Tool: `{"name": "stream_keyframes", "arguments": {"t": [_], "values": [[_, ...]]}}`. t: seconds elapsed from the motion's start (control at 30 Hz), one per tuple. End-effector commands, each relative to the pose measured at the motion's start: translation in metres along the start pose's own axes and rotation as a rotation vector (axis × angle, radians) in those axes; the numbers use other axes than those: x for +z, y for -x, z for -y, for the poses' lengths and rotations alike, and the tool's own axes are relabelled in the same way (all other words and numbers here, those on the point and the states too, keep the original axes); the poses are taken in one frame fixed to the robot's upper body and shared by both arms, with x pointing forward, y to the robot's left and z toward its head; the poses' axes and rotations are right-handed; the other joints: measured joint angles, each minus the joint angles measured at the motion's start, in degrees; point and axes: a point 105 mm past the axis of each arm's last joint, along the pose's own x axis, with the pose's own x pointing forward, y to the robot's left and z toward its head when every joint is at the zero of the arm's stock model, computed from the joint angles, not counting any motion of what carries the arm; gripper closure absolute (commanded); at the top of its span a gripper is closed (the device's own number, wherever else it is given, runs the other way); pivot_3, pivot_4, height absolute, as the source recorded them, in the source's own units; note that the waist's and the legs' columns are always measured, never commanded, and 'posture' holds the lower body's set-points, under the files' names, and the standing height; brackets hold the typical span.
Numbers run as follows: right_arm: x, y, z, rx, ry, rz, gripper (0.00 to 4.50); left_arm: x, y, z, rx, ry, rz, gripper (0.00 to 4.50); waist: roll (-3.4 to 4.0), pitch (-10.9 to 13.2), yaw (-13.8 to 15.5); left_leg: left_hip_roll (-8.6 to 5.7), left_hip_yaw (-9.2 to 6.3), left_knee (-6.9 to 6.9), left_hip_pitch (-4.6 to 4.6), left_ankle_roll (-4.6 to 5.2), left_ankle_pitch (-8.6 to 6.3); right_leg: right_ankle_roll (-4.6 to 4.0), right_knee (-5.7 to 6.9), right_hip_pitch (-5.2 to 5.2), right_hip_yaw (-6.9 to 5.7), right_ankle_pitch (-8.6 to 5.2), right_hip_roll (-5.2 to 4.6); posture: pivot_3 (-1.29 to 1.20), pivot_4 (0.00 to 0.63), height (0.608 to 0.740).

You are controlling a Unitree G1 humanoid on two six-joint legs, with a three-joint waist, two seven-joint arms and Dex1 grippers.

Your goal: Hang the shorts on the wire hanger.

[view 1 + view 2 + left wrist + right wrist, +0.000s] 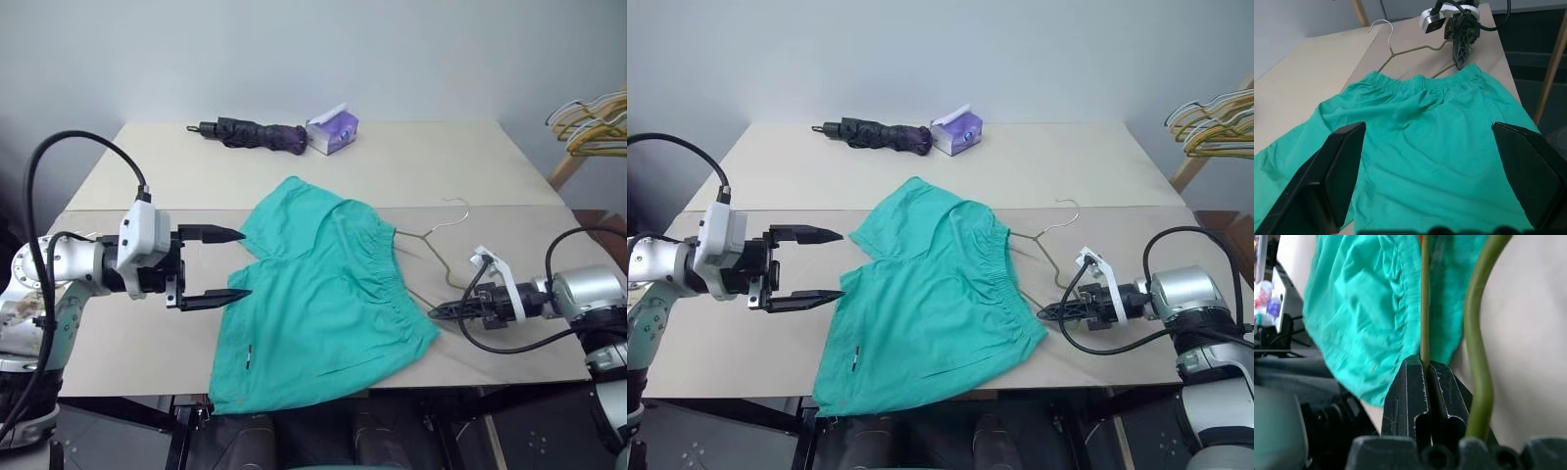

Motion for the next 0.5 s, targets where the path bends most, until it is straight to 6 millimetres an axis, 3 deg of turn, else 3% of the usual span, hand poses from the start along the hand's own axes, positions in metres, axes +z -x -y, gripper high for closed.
{"name": "stream_keyframes", "arguments": {"t": [0.03,0.2,0.33,0.5], "values": [[0.015,0.016,-0.002,-0.033,0.060,0.066,4.50,0.010,-0.001,-0.003,-0.003,-0.052,0.016,0.04,0.00,0.00,0.04,0.00,0.00,0.00,0.00,0.00,0.00,0.00,-0.01,0.00,0.00,0.00,0.00,0.09,0.042,0.740],[0.023,0.027,-0.001,-0.122,0.148,0.109,4.50,0.008,-0.004,-0.005,-0.017,-0.054,0.020,0.04,0.02,-0.01,-0.32,0.00,0.00,0.00,0.02,0.00,0.00,0.00,0.02,0.00,0.00,0.00,0.00,0.08,0.039,0.740],[0.038,0.031,-0.010,-0.328,0.480,0.021,4.50,0.009,-0.011,-0.012,-0.044,-0.071,0.033,0.04,0.24,-0.21,-0.70,0.01,0.00,0.00,0.01,0.00,0.00,0.01,0.03,-0.02,0.01,0.00,0.01,0.00,0.021,0.740],[0.073,0.029,-0.036,-0.495,0.743,0.041,4.50,0.010,-0.019,-0.027,-0.060,-0.124,0.041,0.04,0.35,-0.70,-2.07,0.00,0.02,0.03,0.00,-0.03,0.02,0.04,0.06,-0.04,0.02,0.00,0.00,-0.03,0.009,0.740]]}}
